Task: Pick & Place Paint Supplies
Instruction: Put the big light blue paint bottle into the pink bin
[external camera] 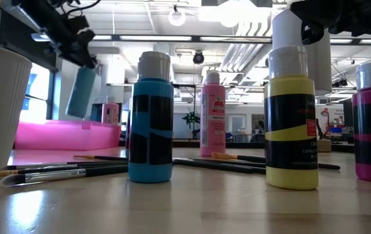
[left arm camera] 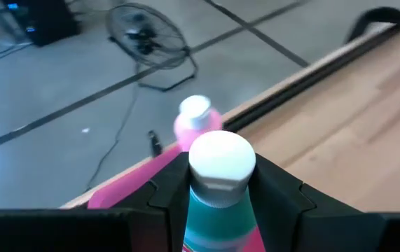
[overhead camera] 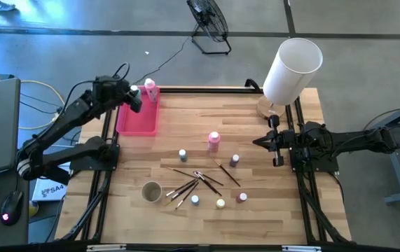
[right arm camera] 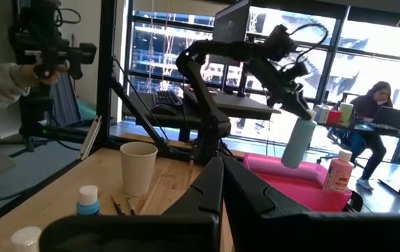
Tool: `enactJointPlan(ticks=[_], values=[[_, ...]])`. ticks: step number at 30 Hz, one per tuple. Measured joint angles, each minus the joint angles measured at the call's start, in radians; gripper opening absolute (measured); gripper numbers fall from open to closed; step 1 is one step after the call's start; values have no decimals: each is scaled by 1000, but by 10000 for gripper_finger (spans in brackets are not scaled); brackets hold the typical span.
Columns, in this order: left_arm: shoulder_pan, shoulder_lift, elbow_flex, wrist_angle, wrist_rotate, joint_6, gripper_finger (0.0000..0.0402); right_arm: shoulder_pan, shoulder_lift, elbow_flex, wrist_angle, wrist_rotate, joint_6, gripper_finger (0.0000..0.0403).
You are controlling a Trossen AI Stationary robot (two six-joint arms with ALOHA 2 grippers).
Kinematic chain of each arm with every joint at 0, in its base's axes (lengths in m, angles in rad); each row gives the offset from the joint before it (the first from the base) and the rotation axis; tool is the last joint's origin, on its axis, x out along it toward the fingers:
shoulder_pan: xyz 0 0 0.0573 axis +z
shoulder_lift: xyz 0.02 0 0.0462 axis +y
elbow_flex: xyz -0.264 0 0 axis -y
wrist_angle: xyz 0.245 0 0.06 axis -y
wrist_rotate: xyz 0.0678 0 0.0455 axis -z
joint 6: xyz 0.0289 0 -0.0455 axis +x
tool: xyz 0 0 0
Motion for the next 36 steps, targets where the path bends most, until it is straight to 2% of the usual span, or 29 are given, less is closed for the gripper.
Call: enactJointPlan(ticks=[7,10,14,23,36], values=[[0,-30,-166,247,-107,-32,125,0,0,0,6,0,0,3],[0,-20,-201,306,-165,-17,125,0,0,0,6,0,0,3],[0,-11,-211,352,-178,-29,125,0,0,0,6,2,0,3],[0,14,-213,351,-173,-67,125,0,0,0,6,4,0,3],[1,164,-216,358,-151,-178,125,0,0,0,6,3,0,3]])
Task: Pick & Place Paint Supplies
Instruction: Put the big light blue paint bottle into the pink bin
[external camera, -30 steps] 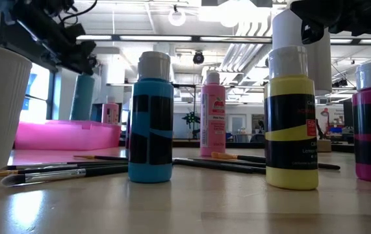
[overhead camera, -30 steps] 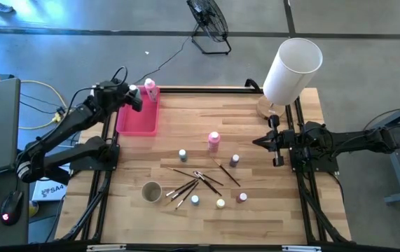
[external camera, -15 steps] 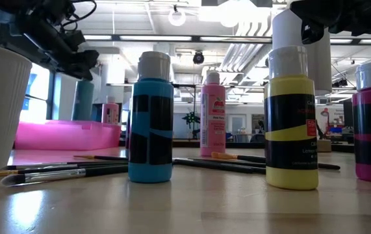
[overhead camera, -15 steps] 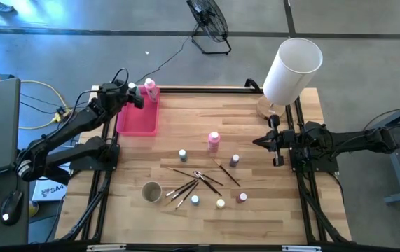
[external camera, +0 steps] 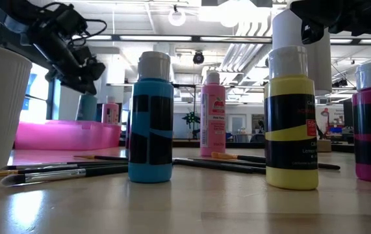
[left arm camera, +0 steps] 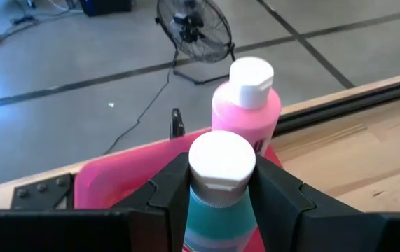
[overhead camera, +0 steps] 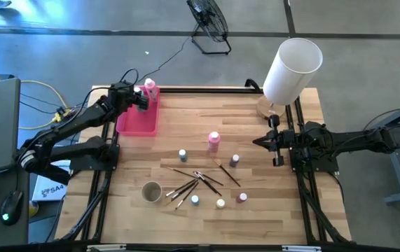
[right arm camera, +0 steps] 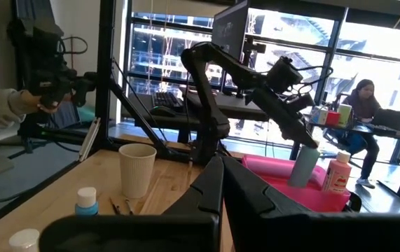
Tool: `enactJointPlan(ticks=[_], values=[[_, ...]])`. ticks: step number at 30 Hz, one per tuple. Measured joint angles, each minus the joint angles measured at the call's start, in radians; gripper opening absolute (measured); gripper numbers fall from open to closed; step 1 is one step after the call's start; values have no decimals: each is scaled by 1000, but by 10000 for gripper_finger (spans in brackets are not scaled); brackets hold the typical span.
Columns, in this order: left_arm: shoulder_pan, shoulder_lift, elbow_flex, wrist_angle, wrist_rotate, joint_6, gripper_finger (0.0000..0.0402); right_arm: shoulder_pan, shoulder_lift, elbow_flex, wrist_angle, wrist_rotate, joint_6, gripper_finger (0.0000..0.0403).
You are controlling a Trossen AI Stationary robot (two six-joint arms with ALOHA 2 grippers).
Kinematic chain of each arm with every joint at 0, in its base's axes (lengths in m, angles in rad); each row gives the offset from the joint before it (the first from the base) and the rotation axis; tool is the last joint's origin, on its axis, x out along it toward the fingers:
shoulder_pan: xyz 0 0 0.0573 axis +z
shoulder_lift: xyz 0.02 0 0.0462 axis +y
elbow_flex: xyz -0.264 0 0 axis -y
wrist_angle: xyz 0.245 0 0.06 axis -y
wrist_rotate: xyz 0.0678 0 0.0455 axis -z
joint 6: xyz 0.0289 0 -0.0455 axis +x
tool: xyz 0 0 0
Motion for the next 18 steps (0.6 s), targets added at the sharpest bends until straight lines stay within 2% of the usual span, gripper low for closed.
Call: enactJointPlan(ticks=[9,18], values=[[0,36,0,18,4,-38,125,0,0,0,0,0,0,3],[0,36,0,77,74,-40,125,0,0,0,0,0,0,3]])
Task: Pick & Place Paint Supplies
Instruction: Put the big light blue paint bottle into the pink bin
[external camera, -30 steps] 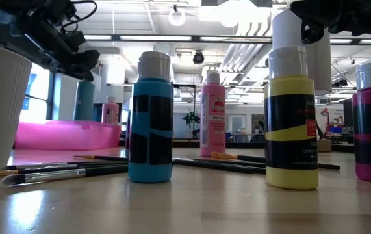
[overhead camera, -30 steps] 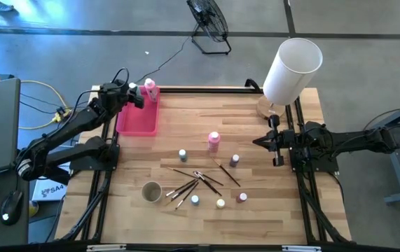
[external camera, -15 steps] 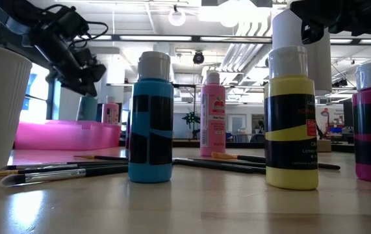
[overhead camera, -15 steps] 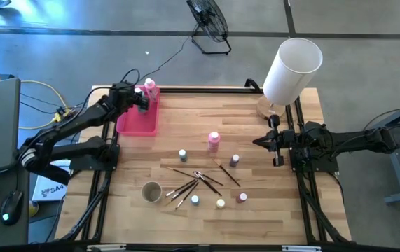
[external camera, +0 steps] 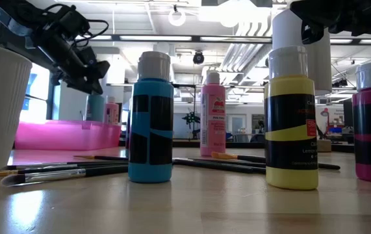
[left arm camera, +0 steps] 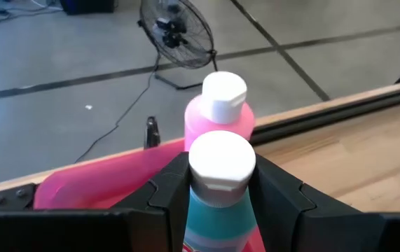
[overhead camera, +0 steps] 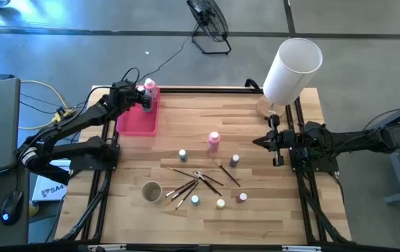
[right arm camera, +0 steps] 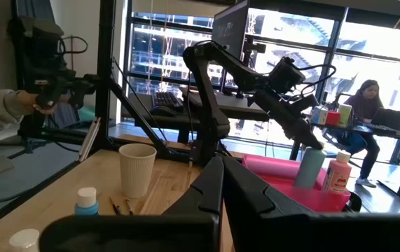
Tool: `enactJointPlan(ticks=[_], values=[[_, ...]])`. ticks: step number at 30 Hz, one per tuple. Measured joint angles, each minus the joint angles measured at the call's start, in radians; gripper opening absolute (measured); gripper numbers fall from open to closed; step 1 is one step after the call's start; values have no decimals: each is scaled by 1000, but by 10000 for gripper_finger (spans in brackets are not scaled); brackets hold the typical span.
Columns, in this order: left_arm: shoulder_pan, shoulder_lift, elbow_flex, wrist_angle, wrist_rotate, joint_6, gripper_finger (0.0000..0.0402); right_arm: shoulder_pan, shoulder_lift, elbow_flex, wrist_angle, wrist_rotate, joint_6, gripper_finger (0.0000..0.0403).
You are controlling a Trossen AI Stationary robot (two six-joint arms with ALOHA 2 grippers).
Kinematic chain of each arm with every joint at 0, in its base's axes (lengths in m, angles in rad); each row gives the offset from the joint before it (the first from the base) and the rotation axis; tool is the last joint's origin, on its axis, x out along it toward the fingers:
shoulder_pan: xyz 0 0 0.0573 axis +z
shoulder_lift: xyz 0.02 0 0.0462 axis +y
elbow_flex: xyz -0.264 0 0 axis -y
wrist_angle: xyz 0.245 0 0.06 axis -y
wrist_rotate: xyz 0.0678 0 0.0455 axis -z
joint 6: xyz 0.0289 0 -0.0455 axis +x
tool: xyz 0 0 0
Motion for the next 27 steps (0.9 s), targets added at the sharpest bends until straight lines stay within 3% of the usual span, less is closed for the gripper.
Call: enactJointPlan(ticks=[9,27], values=[[-1,6,0,32,66,-4,125,0,0,0,0,0,0,3],[-1,97,4,65,75,7,125,0,0,0,1,3,0,3]])
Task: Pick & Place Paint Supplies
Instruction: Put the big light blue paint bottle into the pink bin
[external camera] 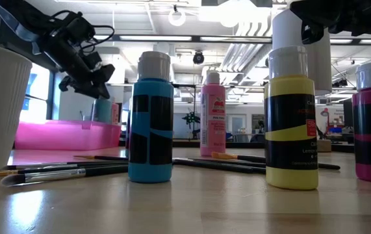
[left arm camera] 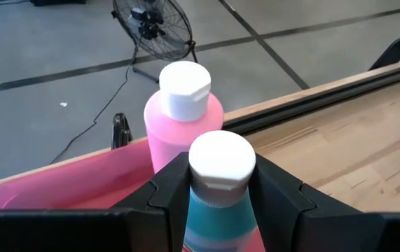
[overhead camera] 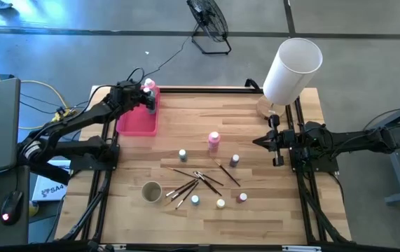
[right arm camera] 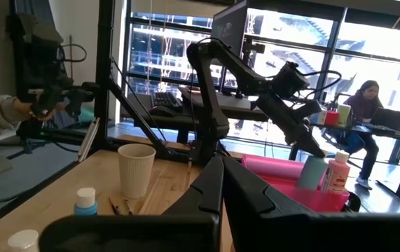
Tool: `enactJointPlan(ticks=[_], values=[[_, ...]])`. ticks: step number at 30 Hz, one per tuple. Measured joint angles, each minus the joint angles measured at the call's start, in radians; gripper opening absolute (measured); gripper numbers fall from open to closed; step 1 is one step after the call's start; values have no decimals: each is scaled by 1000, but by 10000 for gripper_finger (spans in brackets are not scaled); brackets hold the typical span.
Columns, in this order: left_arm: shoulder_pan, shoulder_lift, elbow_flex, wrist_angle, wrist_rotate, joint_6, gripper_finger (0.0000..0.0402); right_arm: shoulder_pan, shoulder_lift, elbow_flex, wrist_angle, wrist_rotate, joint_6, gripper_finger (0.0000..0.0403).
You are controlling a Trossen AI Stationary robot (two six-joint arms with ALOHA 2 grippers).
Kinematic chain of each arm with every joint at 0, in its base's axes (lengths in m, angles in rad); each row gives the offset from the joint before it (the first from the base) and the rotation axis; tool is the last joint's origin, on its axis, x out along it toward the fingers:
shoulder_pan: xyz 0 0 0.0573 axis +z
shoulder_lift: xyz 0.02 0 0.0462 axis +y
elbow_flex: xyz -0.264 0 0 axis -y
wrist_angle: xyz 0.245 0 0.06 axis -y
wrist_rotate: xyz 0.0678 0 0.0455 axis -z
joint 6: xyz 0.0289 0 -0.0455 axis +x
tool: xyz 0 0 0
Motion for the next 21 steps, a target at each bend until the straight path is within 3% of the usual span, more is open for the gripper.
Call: enactJointPlan(ticks=[21], values=[[0,4,-2,11,9,0,125,0,0,0,2,-2,0,3]])
